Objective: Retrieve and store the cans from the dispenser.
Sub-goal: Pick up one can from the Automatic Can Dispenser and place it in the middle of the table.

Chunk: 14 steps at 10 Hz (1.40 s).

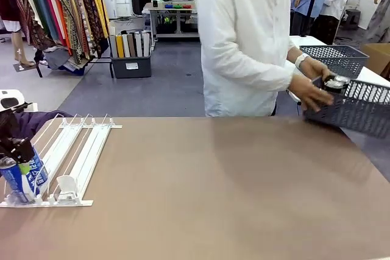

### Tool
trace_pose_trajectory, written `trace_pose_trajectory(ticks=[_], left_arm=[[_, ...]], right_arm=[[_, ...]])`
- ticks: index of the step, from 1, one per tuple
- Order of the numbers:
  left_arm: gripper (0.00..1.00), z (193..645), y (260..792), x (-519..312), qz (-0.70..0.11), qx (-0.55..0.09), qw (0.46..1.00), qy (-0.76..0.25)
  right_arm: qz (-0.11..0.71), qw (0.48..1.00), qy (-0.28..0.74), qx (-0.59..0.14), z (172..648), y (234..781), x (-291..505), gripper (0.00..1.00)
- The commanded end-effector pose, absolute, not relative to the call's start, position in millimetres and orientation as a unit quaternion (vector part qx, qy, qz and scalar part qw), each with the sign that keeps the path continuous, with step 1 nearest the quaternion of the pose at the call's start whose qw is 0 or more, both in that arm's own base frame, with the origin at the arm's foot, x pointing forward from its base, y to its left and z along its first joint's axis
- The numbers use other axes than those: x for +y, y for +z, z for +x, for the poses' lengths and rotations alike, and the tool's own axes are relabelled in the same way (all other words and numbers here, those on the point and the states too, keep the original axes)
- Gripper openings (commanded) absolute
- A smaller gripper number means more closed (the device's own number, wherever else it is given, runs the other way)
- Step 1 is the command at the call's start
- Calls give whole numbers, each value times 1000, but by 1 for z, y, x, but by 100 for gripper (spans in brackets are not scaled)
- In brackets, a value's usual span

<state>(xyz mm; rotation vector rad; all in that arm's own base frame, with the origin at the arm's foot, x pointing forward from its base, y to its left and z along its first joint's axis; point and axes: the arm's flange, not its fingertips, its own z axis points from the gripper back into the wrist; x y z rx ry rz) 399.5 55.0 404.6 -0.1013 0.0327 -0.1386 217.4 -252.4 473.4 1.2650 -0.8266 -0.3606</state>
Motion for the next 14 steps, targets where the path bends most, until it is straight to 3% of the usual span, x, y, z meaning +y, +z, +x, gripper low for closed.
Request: trace_pose_trajectory(ticks=[1, 4, 10, 13, 14], left_arm=[[0, 402, 403, 55, -50, 5, 997, -62], [0, 386, 429, 51, -45, -14, 998, -49], [0, 265, 594, 43, -42, -138, 989, 22], [0, 243, 603, 51, -106, -168, 979, 43], [0, 243, 613, 46, -53, -157, 986, 26]], right_arm=[[577, 702, -162, -383, 219, 476, -252, 100], [577, 702, -162, -383, 219, 476, -252, 100], [577, 702, -162, -383, 219, 476, -252, 100], [577, 702, -162, -383, 219, 476, -252, 100], [577, 702, -162, -383, 219, 476, -252, 100]])
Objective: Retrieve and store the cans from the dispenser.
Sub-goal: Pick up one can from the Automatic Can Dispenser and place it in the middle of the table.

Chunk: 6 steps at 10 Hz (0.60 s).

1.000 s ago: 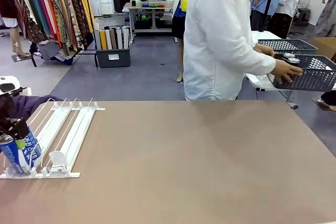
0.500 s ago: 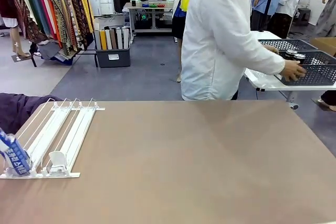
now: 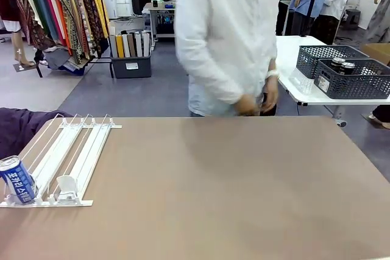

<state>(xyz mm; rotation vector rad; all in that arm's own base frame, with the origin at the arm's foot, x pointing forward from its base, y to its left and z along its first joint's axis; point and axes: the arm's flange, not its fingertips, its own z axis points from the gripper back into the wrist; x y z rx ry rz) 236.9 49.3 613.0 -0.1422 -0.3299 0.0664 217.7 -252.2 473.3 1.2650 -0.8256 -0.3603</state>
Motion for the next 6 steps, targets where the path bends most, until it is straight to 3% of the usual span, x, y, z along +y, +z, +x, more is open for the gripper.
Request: trace_pose_trajectory(ticks=[1, 4, 6], left_arm=[[0, 243, 613, 46, -53, -157, 986, 26], [0, 242, 609, 46, -63, -156, 985, 29], [0, 269, 623, -23, -113, -163, 980, -27]], right_arm=[[577, 702, -162, -383, 219, 476, -252, 100], [577, 702, -162, -383, 219, 476, -252, 100], [577, 702, -162, -383, 219, 476, -252, 100]])
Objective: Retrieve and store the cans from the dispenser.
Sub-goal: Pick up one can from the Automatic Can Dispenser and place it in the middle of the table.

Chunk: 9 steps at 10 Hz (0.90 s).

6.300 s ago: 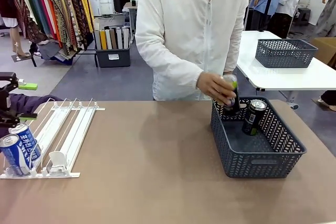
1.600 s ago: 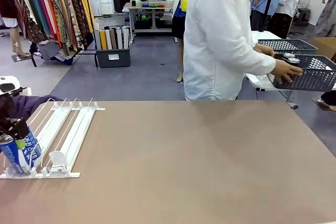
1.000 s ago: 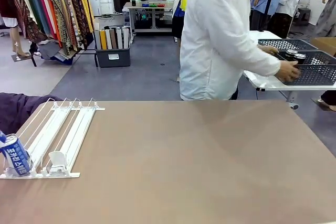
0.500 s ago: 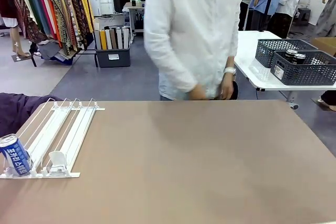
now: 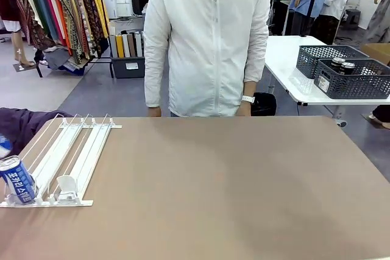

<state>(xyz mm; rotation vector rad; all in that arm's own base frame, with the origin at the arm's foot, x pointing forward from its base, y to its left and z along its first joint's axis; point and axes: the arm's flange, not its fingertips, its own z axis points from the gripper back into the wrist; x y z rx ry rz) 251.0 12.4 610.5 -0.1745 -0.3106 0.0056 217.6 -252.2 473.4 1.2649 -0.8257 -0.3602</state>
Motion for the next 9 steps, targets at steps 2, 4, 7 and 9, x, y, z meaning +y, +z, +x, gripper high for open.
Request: trace_pose_trajectory(ticks=[2, 4, 7, 9], left_arm=[[0, 308, 631, -124, -103, -162, 979, -73], [0, 359, 605, -246, -115, -141, 978, -100], [0, 392, 531, -384, -81, -99, 973, -192], [0, 406, 473, -432, -38, -34, 959, -278]], right_arm=[[577, 702, -162, -383, 219, 476, -252, 100], [577, 702, -162, -383, 219, 476, -252, 100], [577, 702, -162, -383, 219, 476, -252, 100], [577, 702, -162, -383, 219, 476, -252, 100]])
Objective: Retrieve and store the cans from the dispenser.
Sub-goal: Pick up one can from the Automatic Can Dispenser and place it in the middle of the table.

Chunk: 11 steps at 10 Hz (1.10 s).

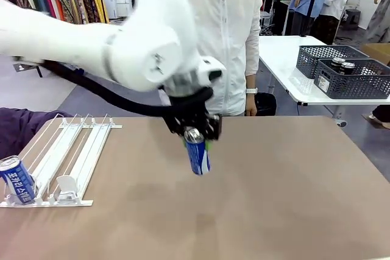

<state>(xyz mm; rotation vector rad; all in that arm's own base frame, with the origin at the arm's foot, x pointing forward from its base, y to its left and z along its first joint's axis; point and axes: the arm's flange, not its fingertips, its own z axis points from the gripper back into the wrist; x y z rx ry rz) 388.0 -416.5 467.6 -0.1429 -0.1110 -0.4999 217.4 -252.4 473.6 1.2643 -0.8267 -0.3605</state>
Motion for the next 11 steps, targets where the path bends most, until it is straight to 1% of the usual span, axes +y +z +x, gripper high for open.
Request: trace_pose_trajectory(ticks=[1, 2, 3, 4, 6, 9, 10, 11], left_arm=[[0, 415, 449, -443, -16, -16, 957, -290], [0, 429, 433, -448, -11, -5, 953, -304], [0, 440, 419, -451, -3, -13, 952, -306], [0, 444, 414, -451, -17, -20, 951, -307], [0, 451, 412, -449, -31, -22, 954, -299], [0, 452, 409, -449, -41, -4, 954, -297], [31, 452, 410, -447, -45, -4, 955, -294], [90, 453, 412, -446, -51, -4, 955, -293]], right_arm=[[577, 702, -162, -383, 219, 476, -252, 100], [577, 702, -162, -383, 219, 476, -252, 100], [577, 702, -162, -383, 219, 476, -252, 100], [577, 702, -162, -383, 219, 476, -252, 100], [577, 702, -162, -383, 219, 476, -252, 100], [577, 702, -162, -383, 219, 476, -252, 100], [577, 702, -162, -383, 219, 476, -252, 100], [577, 702, -162, -383, 219, 476, -252, 100]])
